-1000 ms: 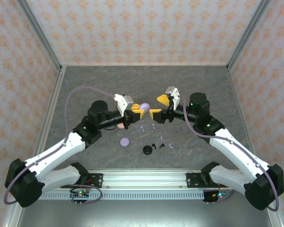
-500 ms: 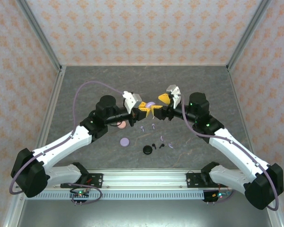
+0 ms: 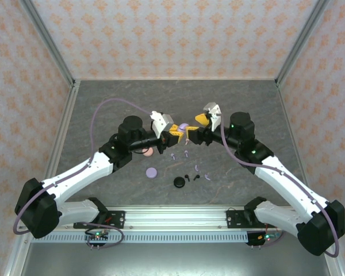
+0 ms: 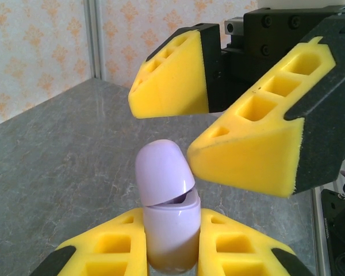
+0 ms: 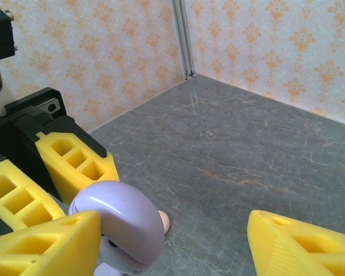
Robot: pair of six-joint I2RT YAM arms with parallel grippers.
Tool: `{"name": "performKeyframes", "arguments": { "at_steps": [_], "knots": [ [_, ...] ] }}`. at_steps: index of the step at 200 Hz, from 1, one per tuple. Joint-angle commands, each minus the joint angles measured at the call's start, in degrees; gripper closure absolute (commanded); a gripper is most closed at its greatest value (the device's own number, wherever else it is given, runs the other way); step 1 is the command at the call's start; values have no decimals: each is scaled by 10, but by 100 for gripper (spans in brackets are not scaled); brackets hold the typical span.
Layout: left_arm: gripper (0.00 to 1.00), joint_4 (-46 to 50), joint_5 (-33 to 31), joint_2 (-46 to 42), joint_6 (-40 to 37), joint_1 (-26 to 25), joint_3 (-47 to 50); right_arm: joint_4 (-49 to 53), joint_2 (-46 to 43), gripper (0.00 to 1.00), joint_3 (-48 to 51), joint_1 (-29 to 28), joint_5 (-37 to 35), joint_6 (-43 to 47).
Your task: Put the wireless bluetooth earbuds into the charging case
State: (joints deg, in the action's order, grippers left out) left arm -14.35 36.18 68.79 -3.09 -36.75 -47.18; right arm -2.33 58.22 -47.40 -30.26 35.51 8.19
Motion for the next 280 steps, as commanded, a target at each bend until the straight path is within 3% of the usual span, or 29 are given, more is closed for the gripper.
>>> {"name": "performKeyframes", "arguments": {
  "at_steps": [1,107,165,227,255,280],
  "knots": [
    [100,-13,33,-2,-10,-8,-23,15,1,33,-29,9,-28,9],
    [100,-2,29,-11,-15,-11,-22,77,27,31,-70,10,-18,6],
    [100,11,-2,-40,-20,-12,3,188,45,29,-162,59,27,-88],
    [100,29,-82,-137,3,-11,96,301,93,34,-148,64,-74,-139],
    [100,51,-104,-190,22,-11,133,346,180,40,-149,51,-93,-177],
    [100,68,-117,-228,32,-12,156,381,254,44,-167,8,-152,-181]
  ]
}}
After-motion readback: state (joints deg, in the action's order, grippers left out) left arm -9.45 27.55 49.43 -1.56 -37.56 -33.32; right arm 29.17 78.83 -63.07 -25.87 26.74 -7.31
